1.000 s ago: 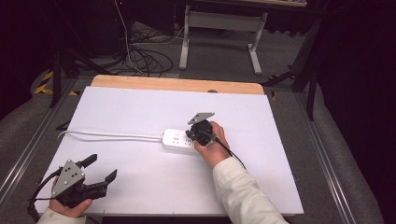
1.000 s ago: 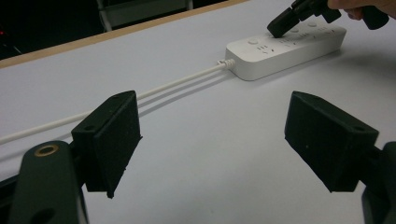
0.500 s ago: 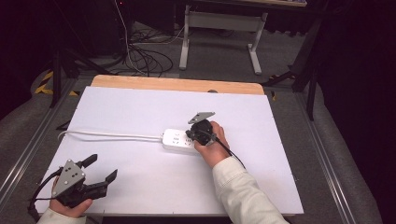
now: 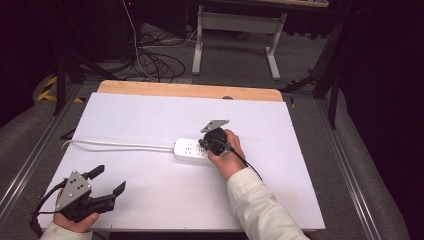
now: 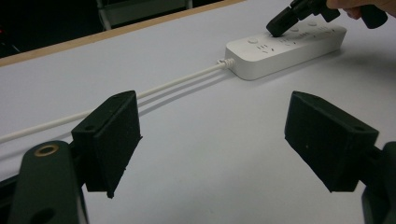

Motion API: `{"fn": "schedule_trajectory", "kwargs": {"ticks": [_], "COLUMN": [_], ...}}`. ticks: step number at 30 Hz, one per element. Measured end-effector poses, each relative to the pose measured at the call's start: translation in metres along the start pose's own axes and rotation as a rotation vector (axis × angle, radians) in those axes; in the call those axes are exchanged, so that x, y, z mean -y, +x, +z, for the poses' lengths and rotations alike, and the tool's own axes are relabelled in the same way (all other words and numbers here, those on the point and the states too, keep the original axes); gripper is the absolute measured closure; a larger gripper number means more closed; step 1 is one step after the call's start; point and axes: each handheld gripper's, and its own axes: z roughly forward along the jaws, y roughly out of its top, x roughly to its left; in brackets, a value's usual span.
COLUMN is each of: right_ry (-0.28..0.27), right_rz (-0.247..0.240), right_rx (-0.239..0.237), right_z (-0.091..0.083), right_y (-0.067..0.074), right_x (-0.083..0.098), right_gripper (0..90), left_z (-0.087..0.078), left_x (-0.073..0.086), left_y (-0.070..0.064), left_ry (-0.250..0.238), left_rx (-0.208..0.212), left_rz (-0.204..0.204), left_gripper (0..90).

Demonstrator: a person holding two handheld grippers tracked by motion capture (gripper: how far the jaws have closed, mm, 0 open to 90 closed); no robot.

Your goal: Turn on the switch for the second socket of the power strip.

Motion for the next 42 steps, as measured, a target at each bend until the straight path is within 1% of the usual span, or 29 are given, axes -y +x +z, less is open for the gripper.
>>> {"fn": "schedule_trajectory", "kwargs": {"ticks": [2,3,4,5,6,7,8,9,11,12,13,14,15,17,18,20,21,24,28,30,31,32,33,35,36,39,42], "right_ry": [-0.001,-0.010,-0.010,-0.036,-0.072,-0.072,-0.083,-0.093,-0.102,-0.102,-0.113,-0.113,-0.122,-0.126,-0.137,-0.142,-0.149,-0.158,-0.158,-0.162,-0.167,-0.167,-0.180,-0.189,-0.194,-0.206,-0.229], "right_rz": [0.000,-0.010,-0.030,-0.034,-0.027,-0.027,-0.020,-0.026,-0.027,-0.027,-0.022,-0.022,-0.021,-0.023,-0.022,-0.021,-0.021,-0.031,-0.024,-0.021,-0.020,-0.020,-0.023,-0.032,-0.034,-0.036,-0.040], "right_rx": [-0.002,-0.006,0.005,0.002,-0.008,-0.008,-0.016,-0.025,-0.026,-0.026,-0.031,-0.031,-0.030,-0.029,-0.031,-0.032,-0.036,-0.035,-0.037,-0.039,-0.043,-0.043,-0.048,-0.039,-0.031,-0.030,-0.025], "right_z": [0.000,-0.002,-0.004,-0.006,-0.013,-0.013,-0.017,-0.022,-0.028,-0.028,-0.034,-0.034,-0.039,-0.041,-0.045,-0.047,-0.051,-0.056,-0.058,-0.058,-0.059,-0.059,-0.061,-0.063,-0.065,-0.072,-0.082], "right_y": [0.000,0.000,0.001,0.002,0.002,0.002,0.003,0.004,0.004,0.004,0.004,0.004,0.005,0.005,0.005,0.004,0.005,0.006,0.005,0.005,0.005,0.005,0.005,0.007,0.008,0.009,0.011], "right_x": [-0.001,-0.002,-0.003,-0.004,-0.007,-0.007,-0.009,-0.012,-0.013,-0.013,-0.013,-0.013,-0.014,-0.014,-0.014,-0.015,-0.016,-0.018,-0.018,-0.018,-0.018,-0.018,-0.018,-0.019,-0.019,-0.018,-0.017], "right_gripper": [90.0,90.0,90.0,90.0,90.0,90.0,90.0,90.0,90.0,90.0,89.9,89.9,89.1,88.9,88.7,88.4,88.1,88.0,86.4,82.9,79.7,79.7,70.1,57.4,52.6,44.4,38.9], "left_z": [0.000,0.000,0.000,0.000,0.000,0.000,0.000,0.000,0.000,0.000,0.000,0.000,0.000,0.000,0.000,0.001,0.001,0.001,0.001,0.001,0.001,0.001,0.001,0.001,0.001,0.001,0.000], "left_x": [0.000,0.000,0.000,0.000,0.000,0.000,0.000,0.000,0.000,0.000,0.000,0.000,0.000,0.000,0.000,0.000,-0.001,-0.001,0.000,0.000,0.000,0.000,0.000,-0.001,-0.001,0.000,-0.001], "left_y": [0.000,0.000,0.000,0.000,0.000,0.000,0.000,0.000,0.000,0.000,0.000,0.000,0.000,0.000,0.000,0.000,0.000,0.000,0.000,0.000,0.000,0.000,0.000,0.000,0.000,0.000,0.000], "left_ry": [-0.002,-0.002,-0.001,0.000,0.001,0.001,0.000,0.000,0.001,0.001,0.001,0.001,0.001,0.002,0.002,0.003,0.004,0.005,0.004,0.003,0.003,0.003,0.003,0.003,0.002,0.004,0.000], "left_rx": [-0.001,0.001,0.001,0.001,0.000,0.000,-0.001,-0.001,0.001,0.001,0.001,0.001,0.000,-0.002,0.000,0.000,0.000,0.000,-0.001,-0.001,-0.001,-0.001,-0.002,-0.001,0.000,-0.002,-0.003], "left_rz": [0.005,0.001,0.001,0.002,0.002,0.000,0.002,0.002,0.001,0.002,0.001,0.001,0.000,0.002,0.001,0.001,0.001,0.002,0.001,0.000,0.000,0.000,0.001,0.001,0.001,0.003,0.002], "left_gripper": [18.4,18.4,18.4,18.4,18.4,18.4,18.4,18.4,18.4,18.4,18.4,18.4,18.4,18.4,18.4,18.4,18.4,18.4,18.4,18.4,18.4,18.4,18.4,18.4,18.4,18.4,18.4]}}
